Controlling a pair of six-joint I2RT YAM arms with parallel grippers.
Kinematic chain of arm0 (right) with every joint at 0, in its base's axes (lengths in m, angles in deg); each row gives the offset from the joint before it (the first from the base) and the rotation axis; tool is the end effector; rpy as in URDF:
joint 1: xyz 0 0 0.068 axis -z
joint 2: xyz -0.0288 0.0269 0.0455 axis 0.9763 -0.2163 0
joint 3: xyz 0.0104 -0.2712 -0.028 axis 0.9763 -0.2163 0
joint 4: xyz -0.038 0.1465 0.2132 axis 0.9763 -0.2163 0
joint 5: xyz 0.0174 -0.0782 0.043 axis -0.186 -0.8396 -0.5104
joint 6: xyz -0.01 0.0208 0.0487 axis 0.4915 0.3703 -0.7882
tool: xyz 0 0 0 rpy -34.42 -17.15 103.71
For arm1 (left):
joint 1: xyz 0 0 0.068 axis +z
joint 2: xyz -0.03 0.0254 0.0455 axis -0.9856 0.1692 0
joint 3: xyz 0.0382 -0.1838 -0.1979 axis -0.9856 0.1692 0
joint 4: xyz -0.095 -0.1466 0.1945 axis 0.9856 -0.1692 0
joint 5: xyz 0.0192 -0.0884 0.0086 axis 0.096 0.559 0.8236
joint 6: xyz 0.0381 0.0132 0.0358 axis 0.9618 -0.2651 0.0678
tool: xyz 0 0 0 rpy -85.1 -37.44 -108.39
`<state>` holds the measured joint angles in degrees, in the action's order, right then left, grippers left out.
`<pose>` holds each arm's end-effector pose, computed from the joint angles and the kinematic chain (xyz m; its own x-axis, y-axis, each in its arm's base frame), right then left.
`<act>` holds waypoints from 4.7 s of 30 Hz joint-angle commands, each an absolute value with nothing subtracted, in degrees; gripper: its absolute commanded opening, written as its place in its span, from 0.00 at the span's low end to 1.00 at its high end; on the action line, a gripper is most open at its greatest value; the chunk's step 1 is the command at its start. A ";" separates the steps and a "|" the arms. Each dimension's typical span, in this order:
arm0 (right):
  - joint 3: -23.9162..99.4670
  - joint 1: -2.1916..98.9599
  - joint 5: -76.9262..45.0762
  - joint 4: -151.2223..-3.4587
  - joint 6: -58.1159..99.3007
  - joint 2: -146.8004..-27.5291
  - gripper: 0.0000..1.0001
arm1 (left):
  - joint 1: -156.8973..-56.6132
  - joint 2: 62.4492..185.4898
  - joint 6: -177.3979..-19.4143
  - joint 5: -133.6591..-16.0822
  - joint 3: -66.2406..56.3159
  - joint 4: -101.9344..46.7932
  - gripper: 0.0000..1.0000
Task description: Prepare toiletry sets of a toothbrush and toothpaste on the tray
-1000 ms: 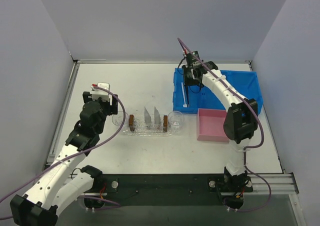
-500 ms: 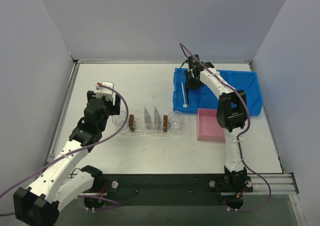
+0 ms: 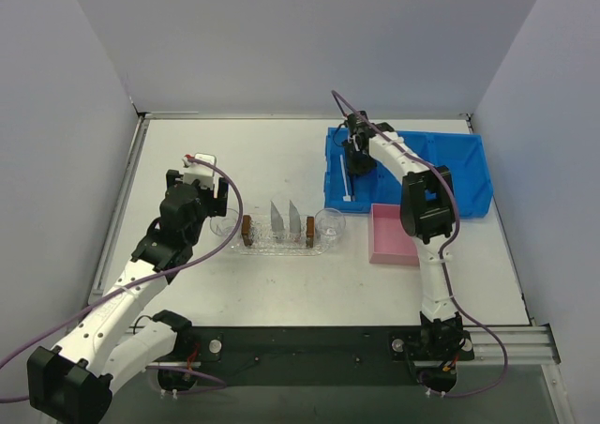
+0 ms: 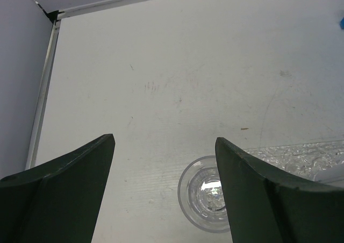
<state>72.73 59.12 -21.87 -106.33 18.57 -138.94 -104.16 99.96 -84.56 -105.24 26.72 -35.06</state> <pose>0.4900 0.1641 0.1835 -0.7885 -0.1003 -0.6068 -0.2141 0.9697 0.1178 0.1972 -0.0727 0.3023 -0.2545 0.1527 -0.9549 0.0552 0.9881 0.1433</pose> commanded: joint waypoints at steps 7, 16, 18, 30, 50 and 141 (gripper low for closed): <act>72.36 57.65 -25.76 -105.49 17.74 -139.94 0.18 | -103.72 100.33 -84.10 -104.49 24.93 -32.49 0.86; 71.57 57.38 -26.99 -105.49 16.69 -140.73 0.18 | -103.72 100.24 -84.10 -104.40 24.93 -32.49 0.86; 71.48 57.56 -26.99 -105.49 16.51 -140.73 0.18 | -103.72 100.33 -84.10 -104.31 24.93 -32.57 0.86; 70.69 57.21 -28.84 -106.98 15.54 -141.88 0.17 | -103.72 100.24 -84.10 -104.14 24.84 -32.57 0.86; 65.77 57.82 -21.46 -100.83 16.77 -126.86 0.00 | -103.63 98.75 -84.28 -103.87 25.02 -32.57 0.86; 31.84 32.31 -16.41 -89.85 14.07 -74.22 0.55 | -120.60 114.49 -140.26 -81.46 18.33 -3.49 0.00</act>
<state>31.59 28.37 -25.48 -92.34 19.20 -78.70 -121.03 120.86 -138.73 -79.71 16.12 -9.95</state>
